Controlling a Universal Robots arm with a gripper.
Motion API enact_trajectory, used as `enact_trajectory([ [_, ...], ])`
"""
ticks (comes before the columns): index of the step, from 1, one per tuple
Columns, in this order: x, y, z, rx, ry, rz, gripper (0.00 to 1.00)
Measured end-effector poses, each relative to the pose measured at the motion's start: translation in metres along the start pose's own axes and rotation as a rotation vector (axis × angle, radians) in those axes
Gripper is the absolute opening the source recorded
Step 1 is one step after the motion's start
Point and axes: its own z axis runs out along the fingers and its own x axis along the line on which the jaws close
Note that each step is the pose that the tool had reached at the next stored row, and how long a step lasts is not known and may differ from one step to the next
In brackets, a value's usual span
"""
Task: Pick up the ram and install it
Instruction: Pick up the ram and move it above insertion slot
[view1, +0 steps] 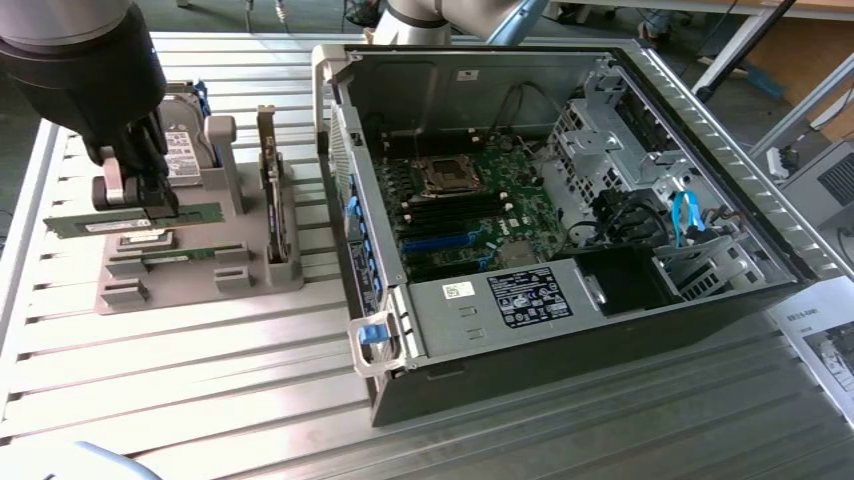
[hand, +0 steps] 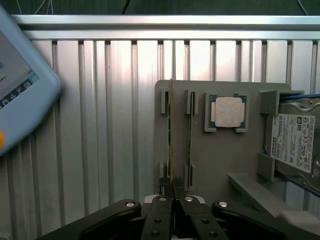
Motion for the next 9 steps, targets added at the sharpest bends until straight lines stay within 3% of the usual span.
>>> enact_trajectory([
  [9, -0.0001, -0.0001, -0.0071, 0.0001, 0.0, 0.0, 0.12],
])
